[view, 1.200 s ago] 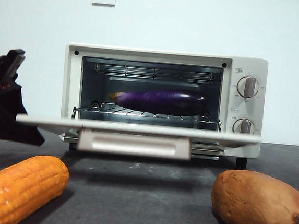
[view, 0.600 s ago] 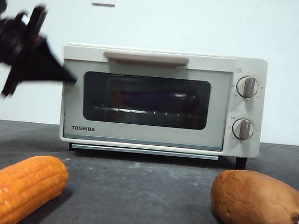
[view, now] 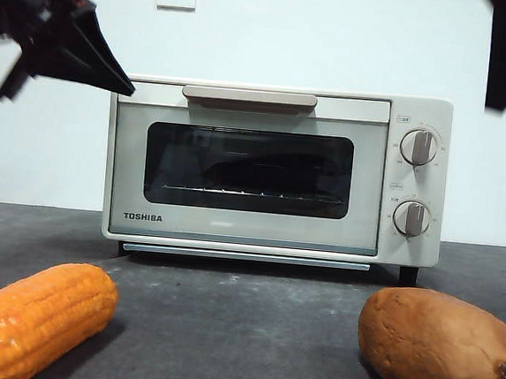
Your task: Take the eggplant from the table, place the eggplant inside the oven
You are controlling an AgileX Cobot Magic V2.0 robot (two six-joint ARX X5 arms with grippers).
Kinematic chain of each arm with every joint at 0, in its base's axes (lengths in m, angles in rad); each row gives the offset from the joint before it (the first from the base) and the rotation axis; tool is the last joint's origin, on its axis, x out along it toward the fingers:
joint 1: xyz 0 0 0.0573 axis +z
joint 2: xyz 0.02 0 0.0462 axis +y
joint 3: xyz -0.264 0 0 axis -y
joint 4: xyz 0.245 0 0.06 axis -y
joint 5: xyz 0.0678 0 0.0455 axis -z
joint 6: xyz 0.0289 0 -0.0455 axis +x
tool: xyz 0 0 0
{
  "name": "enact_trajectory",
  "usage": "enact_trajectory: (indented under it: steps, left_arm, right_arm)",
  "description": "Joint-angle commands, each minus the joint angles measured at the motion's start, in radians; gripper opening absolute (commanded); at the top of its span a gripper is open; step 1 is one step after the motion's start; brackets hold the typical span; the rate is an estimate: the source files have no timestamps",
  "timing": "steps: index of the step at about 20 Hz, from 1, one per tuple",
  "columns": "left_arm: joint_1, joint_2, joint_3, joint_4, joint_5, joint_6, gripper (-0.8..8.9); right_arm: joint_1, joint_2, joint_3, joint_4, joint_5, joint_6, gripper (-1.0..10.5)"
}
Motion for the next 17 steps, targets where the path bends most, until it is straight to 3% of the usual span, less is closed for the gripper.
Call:
enact_trajectory:
  steps: [1, 5, 7, 10, 14, 17]
  left_arm:
    - [-0.068, -0.074, 0.018, -0.101, -0.216, 0.173, 0.06]
    - [-0.167, -0.241, -0.085, -0.058, -0.431, 0.177, 0.06]
    - [-0.188, -0.329, -0.198, 0.018, -0.515, 0.142, 0.06]
    - [-0.190, -0.455, -0.380, 0.135, -0.591, 0.090, 0.06]
    - [-0.201, -0.597, -0.574, 0.291, -0.610, 0.061, 0.06]
    - [-0.203, -0.623, -0.593, 0.264, -0.607, 0.039, 0.06]
  right_arm:
    - [-0.126, 0.006, -0.058, 0.144, -0.108, -0.014, 0.0]
    - [-0.430, -0.010, -0.192, 0.443, -0.440, 0.003, 0.0]
    - [-0.529, -0.048, -0.272, 0.592, -0.518, 0.055, 0.0]
    - [-0.602, -0.135, -0.407, 0.787, -0.531, 0.085, 0.0]
    - [-0.610, -0.269, -0.588, 1.037, -0.526, 0.100, 0.0]
    - [-0.610, -0.301, -0.610, 1.063, -0.526, 0.099, 0.0]
